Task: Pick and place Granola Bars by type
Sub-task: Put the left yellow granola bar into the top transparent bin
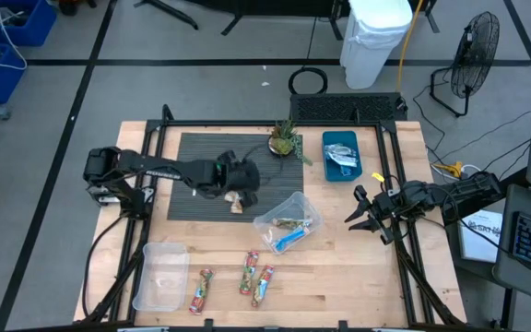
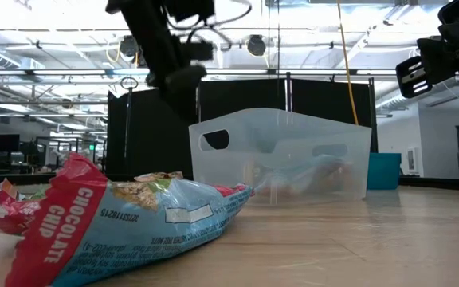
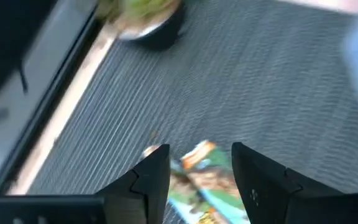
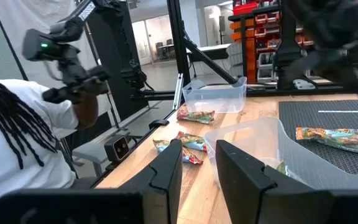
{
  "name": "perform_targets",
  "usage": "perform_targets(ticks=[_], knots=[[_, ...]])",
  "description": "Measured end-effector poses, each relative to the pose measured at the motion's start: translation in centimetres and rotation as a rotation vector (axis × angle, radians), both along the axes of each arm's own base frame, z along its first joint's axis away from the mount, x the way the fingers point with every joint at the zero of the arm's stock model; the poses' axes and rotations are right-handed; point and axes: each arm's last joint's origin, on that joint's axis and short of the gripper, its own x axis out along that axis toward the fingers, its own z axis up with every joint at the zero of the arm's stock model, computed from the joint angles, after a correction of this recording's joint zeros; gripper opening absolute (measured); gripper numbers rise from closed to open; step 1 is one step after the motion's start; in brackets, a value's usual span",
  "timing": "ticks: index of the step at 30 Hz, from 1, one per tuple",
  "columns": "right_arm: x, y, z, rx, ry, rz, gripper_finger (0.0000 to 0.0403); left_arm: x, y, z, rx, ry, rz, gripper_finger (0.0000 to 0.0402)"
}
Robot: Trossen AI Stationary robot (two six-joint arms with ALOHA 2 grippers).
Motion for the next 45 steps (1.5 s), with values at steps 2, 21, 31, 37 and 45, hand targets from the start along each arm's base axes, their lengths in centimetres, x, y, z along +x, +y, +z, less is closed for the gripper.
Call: perform_targets(ticks=[2, 21, 31, 37, 45], knots=[[0.0, 0.0, 0.0, 0.0, 0.0, 0.0, 0.0089, -0.6, 1.7, -0.8, -0.054, 0.006, 0.078, 0.0175], [0.0, 0.0, 0.0, 0.0, 0.0, 0.0, 0.0089, -3.1, 8.2, -4.9, -0.39, -0.086, 0.256, 0.0175], [0.0, 0.0, 0.0, 0.0, 0.0, 0.0, 0.0089, -3.1, 8.4, -5.5, -0.333, -0.066, 0.303, 0.0175], [0.0, 0.0, 0.0, 0.0, 0.0, 0.0, 0.0089, -2.8, 8.4, -6.8, -0.361, -0.035, 0.313, 0.0175], [0.0, 0.0, 0.0, 0.0, 0.0, 0.0, 0.0089, -2.5, 8.5, -8.2, -0.381, -0.002, 0.311, 0.0175]])
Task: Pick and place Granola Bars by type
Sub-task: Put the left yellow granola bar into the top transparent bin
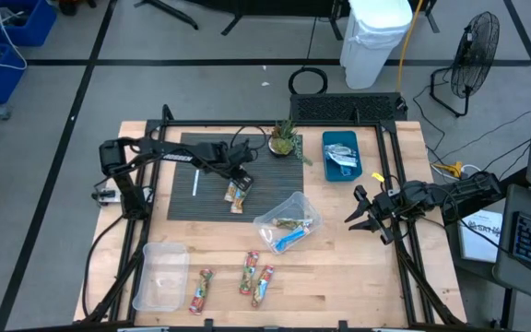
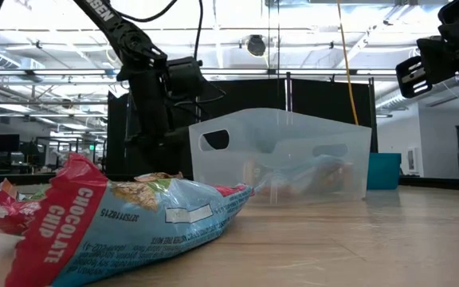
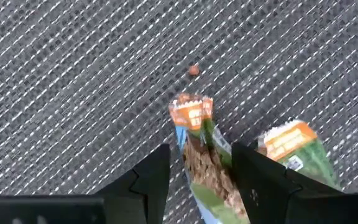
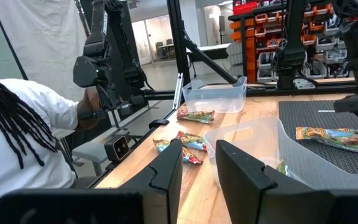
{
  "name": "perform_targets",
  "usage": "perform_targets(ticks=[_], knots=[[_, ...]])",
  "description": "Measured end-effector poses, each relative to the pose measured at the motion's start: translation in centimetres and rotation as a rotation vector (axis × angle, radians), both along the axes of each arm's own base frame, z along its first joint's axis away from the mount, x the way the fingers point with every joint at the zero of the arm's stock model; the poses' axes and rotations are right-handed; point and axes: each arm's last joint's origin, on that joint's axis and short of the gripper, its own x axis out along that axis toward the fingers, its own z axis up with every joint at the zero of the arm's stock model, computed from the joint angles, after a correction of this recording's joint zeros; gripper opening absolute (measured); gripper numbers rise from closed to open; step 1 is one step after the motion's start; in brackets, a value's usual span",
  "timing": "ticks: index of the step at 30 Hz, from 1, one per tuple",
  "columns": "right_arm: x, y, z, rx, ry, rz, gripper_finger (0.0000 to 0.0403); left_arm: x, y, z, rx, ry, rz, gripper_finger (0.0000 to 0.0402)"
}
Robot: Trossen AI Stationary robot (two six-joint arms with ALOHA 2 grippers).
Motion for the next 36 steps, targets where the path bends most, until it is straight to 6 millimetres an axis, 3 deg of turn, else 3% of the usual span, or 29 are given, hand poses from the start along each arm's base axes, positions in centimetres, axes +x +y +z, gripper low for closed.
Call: perform_targets(ticks=[11, 14, 18, 23, 29, 36], knots=[[0.0, 0.0, 0.0, 0.0, 0.0, 0.0, 0.0089, -0.1, 0.0, -0.2, 0.0, 0.025, -0.023, 0.0162], [0.0, 0.0, 0.0, 0.0, 0.0, 0.0, 0.0089, -0.2, -0.1, -0.2, 0.003, 0.04, -0.031, 0.012], [0.0, 0.0, 0.0, 0.0, 0.0, 0.0, 0.0089, -0.3, 0.0, -0.3, 0.024, 0.06, -0.065, 0.0024], [0.0, 0.0, 0.0, 0.0, 0.0, 0.0, 0.0089, -0.3, 0.0, -0.1, 0.093, 0.091, -0.091, 0.0008], [0.0, 0.0, 0.0, 0.0, 0.0, 0.0, 0.0089, -0.3, -1.1, 1.9, 0.229, 0.095, -0.182, 0.0005], [0.0, 0.0, 0.0, 0.0, 0.0, 0.0, 0.0089, -0.7, -2.8, 5.9, 0.448, 0.047, -0.203, 0.0004]])
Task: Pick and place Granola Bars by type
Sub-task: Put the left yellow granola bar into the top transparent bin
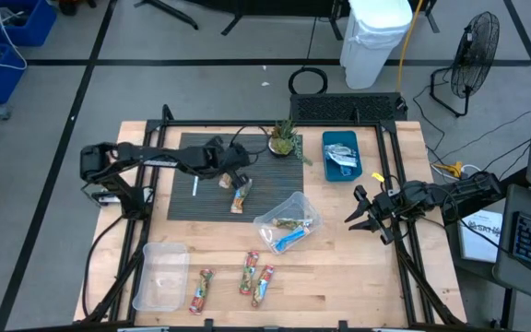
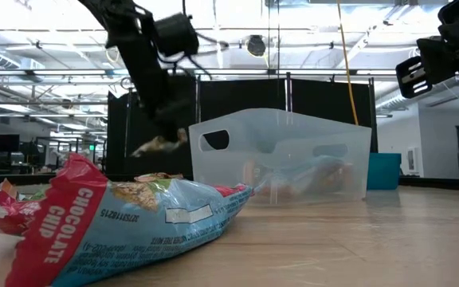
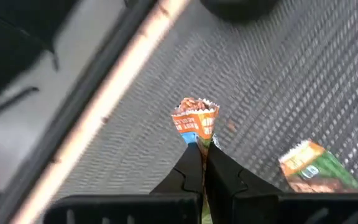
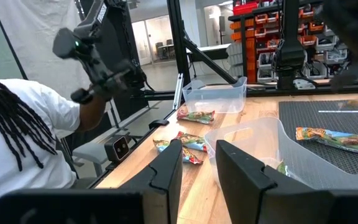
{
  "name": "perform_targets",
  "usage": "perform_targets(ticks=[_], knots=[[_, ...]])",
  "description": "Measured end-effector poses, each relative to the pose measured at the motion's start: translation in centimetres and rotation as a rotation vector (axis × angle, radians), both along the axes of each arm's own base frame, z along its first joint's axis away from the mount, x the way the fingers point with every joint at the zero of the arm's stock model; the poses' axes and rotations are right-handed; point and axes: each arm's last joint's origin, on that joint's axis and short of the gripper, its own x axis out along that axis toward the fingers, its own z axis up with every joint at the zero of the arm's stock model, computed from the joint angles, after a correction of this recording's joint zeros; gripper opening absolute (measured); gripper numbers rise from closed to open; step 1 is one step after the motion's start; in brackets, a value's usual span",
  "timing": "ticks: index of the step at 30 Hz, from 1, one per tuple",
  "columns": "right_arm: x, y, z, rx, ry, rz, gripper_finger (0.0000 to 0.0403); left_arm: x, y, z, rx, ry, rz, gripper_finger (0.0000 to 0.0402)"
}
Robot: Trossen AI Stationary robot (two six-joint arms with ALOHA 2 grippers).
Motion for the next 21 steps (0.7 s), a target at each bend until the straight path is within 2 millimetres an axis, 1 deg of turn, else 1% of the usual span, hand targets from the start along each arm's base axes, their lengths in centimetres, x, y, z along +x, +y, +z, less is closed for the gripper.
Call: perform_targets(ticks=[3, 8, 10, 12, 15, 18, 21], knots=[[0.0, 0.0, 0.0, 0.0, 0.0, 0.0, 0.0089, -0.4, -0.5, 1.7, 0.074, -0.046, 0.004, 0.0004], [0.0, 0.0, 0.0, 0.0, 0.0, 0.0, 0.0089, -0.9, -1.2, 3.7, 0.104, -0.116, -0.04, 0.0004], [0.0, 0.0, 0.0, 0.0, 0.0, 0.0, 0.0089, -1.4, -1.5, 3.7, 0.093, -0.133, -0.104, 0.0004], [0.0, 0.0, 0.0, 0.0, 0.0, 0.0, 0.0089, -1.7, -1.9, 3.6, 0.066, -0.224, -0.228, 0.0004], [0.0, 0.0, 0.0, -0.001, 0.003, 0.001, 0.0089, -3.3, -2.3, 2.5, 0.015, -0.34, -0.362, 0.0004], [0.0, 0.0, 0.0, 0.0, 0.001, 0.0, 0.0089, -5.3, -2.4, 2.1, 0.019, -0.445, -0.364, 0.0004], [0.0, 0.0, 0.0, 0.0, 0.001, 0.0, 0.0089, -7.6, -2.4, 2.4, 0.039, -0.517, -0.332, 0.0004]])
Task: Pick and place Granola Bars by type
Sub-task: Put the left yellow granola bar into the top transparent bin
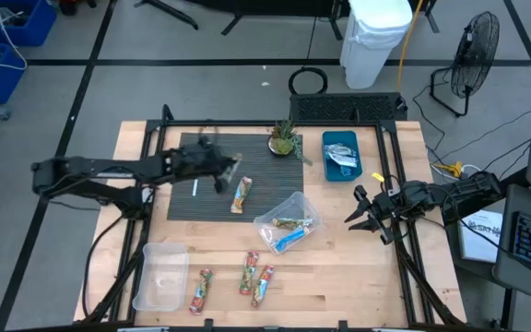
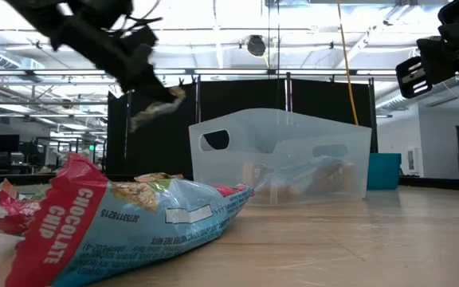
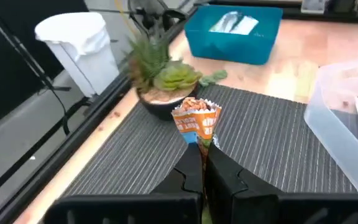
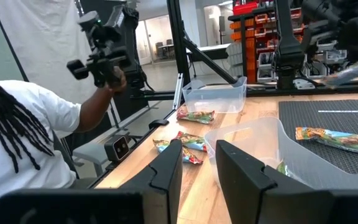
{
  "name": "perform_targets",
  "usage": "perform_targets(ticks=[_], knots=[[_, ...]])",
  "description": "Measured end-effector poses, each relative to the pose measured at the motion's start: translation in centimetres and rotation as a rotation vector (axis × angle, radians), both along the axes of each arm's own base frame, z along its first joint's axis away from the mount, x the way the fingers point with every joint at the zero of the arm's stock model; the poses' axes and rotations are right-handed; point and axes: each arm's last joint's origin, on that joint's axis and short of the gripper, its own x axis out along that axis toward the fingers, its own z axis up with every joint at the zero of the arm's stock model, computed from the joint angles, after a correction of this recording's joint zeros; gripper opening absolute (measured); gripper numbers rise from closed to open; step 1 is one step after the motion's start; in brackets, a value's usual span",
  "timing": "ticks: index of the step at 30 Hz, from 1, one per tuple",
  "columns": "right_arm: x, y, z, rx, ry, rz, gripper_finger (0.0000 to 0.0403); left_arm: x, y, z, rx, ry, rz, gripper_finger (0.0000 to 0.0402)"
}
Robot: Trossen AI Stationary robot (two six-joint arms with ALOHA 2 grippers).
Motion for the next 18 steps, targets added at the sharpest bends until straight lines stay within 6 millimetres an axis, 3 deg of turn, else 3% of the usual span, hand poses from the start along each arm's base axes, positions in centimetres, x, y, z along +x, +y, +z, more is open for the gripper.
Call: perform_targets(ticks=[4, 10, 18], knots=[[0.0, 0.0, 0.0, 0.0, 0.0, 0.0, 0.0089, -2.8, -0.5, 0.9, 0.004, -0.106, -0.043, 0.0005], [0.0, 0.0, 0.0, 0.0, 0.0, 0.0, 0.0089, -6.3, -2.2, 0.7, 0.037, -0.308, -0.318, 0.0003], [0.0, 0.0, 0.0, 0.0, 0.0, 0.0, 0.0089, -9.1, -2.9, -0.4, 0.064, -0.424, -0.293, 0.0003]])
